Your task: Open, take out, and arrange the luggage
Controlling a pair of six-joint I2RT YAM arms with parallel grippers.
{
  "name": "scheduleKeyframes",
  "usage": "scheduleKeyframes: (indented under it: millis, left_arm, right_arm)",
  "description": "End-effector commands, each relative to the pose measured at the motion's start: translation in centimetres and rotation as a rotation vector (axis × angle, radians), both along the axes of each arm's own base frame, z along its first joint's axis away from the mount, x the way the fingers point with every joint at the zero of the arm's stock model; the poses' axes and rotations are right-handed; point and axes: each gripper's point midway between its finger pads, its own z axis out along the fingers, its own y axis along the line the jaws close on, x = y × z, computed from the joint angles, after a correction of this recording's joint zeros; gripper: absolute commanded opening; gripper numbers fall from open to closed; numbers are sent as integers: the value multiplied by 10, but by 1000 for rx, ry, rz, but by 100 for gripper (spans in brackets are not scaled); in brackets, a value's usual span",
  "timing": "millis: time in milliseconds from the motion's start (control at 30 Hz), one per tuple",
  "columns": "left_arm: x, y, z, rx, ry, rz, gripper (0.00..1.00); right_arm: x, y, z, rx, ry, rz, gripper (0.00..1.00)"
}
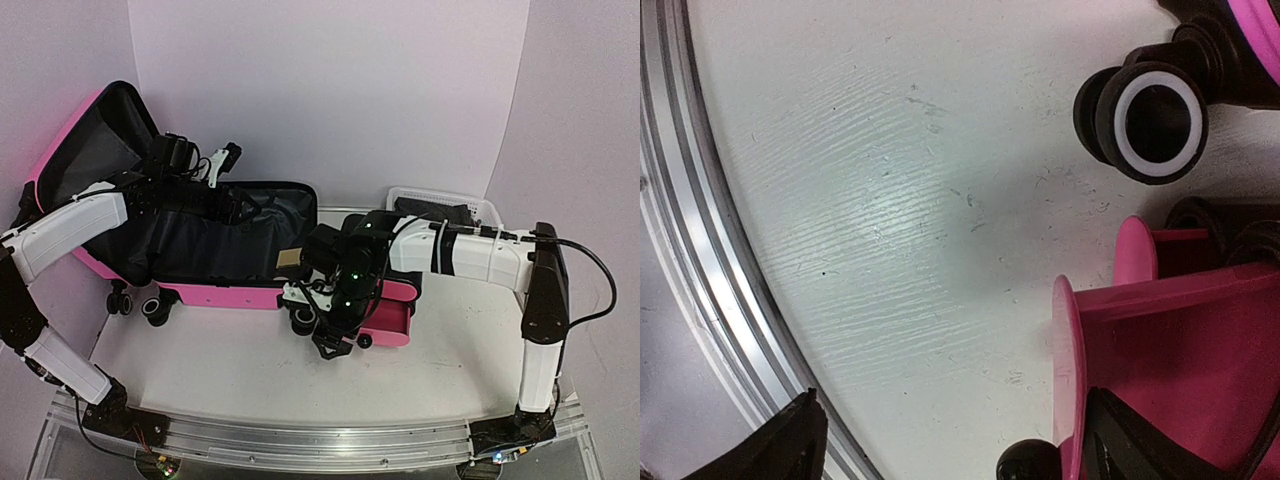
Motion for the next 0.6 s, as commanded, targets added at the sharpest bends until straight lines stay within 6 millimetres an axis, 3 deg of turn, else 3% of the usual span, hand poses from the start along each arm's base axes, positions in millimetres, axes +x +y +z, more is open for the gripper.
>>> scheduleKeyframes:
  millis: [0,100,300,400,433,567]
  left_arm:
    - [4,-5,21,-36,-58,-22,85]
    - [9,-11,4,-16,-11,-37,85]
    - [35,-32,-44,31,122,-68,84]
    - [53,-42,-76,80,220,-68,82]
    - [62,-46,-97,102,273,-62,81]
    - [91,-62,-118,99,379,-9,77]
  right_arm:
    - [10,8,45,95,-85,-41,93]
    - [23,8,70,132,-170,-84,98]
    - [48,-1,114,205,-310,-170,98]
    - [62,-16,123,224,-332,-234,98]
    - [67,-22,124,230,-331,-258,98]
    - [77,-41,124,241,-325,-329,98]
